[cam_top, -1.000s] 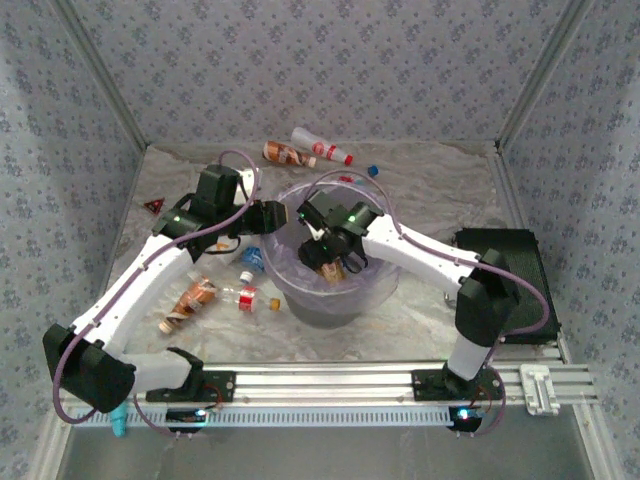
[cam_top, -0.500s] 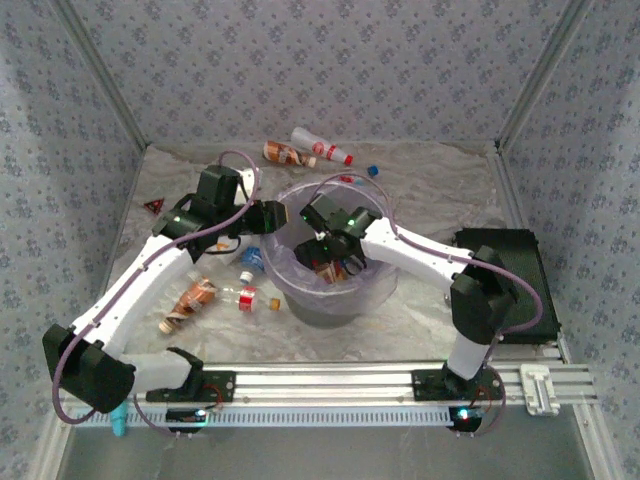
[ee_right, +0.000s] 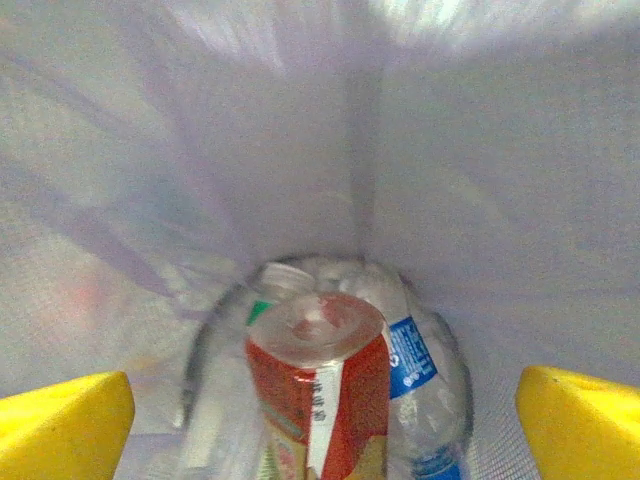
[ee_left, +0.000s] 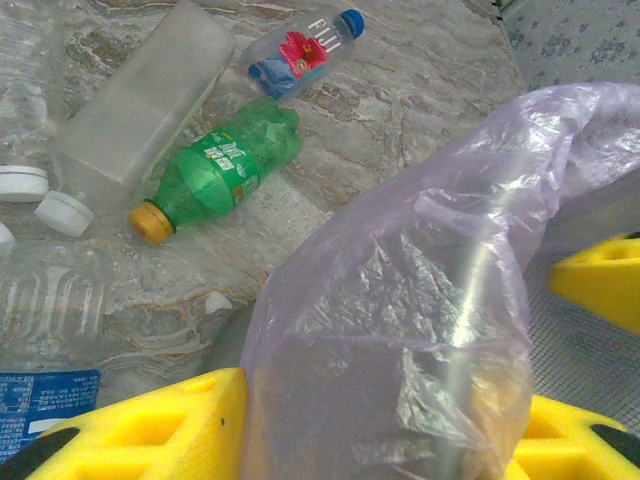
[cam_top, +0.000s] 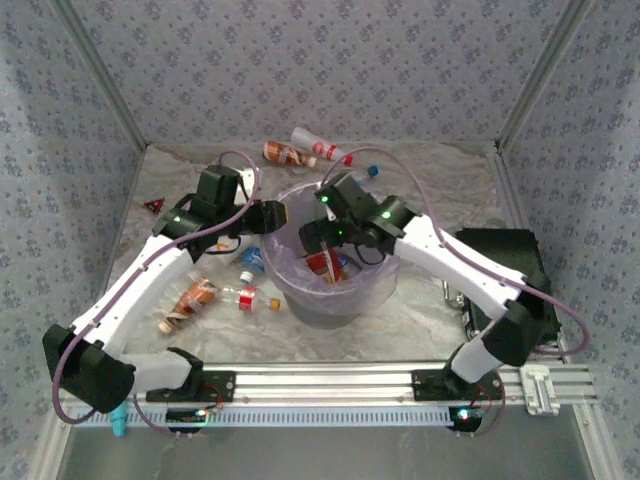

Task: Put the plastic bottles in the bin

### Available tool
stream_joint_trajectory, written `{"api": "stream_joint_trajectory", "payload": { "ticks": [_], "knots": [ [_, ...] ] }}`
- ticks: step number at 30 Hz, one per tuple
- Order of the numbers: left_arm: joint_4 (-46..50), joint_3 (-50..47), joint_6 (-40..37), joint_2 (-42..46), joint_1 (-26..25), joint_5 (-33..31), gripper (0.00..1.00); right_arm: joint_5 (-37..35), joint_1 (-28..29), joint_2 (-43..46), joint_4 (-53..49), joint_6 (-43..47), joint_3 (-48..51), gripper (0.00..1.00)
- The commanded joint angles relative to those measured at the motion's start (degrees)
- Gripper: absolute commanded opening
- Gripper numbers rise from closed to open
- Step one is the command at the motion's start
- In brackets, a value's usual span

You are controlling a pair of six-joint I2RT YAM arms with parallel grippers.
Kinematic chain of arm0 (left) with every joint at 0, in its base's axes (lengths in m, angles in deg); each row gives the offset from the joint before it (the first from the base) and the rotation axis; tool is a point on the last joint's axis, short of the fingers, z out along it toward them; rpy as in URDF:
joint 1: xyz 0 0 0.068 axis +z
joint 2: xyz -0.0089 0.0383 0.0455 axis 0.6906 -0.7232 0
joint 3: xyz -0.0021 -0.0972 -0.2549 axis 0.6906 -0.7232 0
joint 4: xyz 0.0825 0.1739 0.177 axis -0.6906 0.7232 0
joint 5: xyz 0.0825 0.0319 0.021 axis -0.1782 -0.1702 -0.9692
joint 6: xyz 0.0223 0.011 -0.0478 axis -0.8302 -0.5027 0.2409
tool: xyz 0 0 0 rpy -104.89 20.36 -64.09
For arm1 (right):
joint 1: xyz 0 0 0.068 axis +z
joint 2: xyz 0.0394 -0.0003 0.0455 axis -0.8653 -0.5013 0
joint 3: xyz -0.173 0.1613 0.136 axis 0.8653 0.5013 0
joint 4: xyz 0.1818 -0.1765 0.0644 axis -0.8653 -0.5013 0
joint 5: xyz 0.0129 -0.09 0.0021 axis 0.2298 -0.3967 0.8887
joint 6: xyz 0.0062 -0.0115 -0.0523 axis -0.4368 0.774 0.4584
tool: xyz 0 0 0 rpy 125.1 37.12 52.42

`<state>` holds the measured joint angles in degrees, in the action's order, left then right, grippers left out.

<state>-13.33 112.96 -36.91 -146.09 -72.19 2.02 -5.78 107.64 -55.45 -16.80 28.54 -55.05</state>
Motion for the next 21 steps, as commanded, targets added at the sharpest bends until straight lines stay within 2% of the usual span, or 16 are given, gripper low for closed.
{"api": "stream_joint_trajectory", "payload": {
  "ticks": [1, 5, 8, 12, 16, 21],
  "knots": [
    [-1.83, -1.39, 0.21, -0.82, -0.3, 0.99, 0.48, 6.05, -3.25, 6.44, 0.76, -0.71, -2.21, 1.0],
    [-2.05, -0.43, 0.06, -2.34, -2.23, -0.11, 0.48, 9.03, -9.05, 12.64, 1.95, -1.69, -2.33, 1.0],
    [-2.52, 0.88, 0.23, -3.92, -4.21, -0.24, 0.48, 10.11, -15.44, 15.62, 0.43, -4.11, -1.1, 1.0],
    [-3.57, 2.76, 0.57, -6.27, -6.99, -0.76, 0.48, 12.55, -24.84, 16.69, -5.94, -6.6, -0.66, 0.99],
    [-4.41, 5.28, 0.5, -9.32, -9.61, -1.97, 0.48, 18.23, -33.6, 16.39, -12.13, -6.63, -0.39, 0.99],
    [-5.73, 9.19, -0.02, -14.14, -12.26, -2.87, 0.48, 25.69, -39.22, 17.4, -15.09, -4.56, 1.57, 0.99]
  ]
}}
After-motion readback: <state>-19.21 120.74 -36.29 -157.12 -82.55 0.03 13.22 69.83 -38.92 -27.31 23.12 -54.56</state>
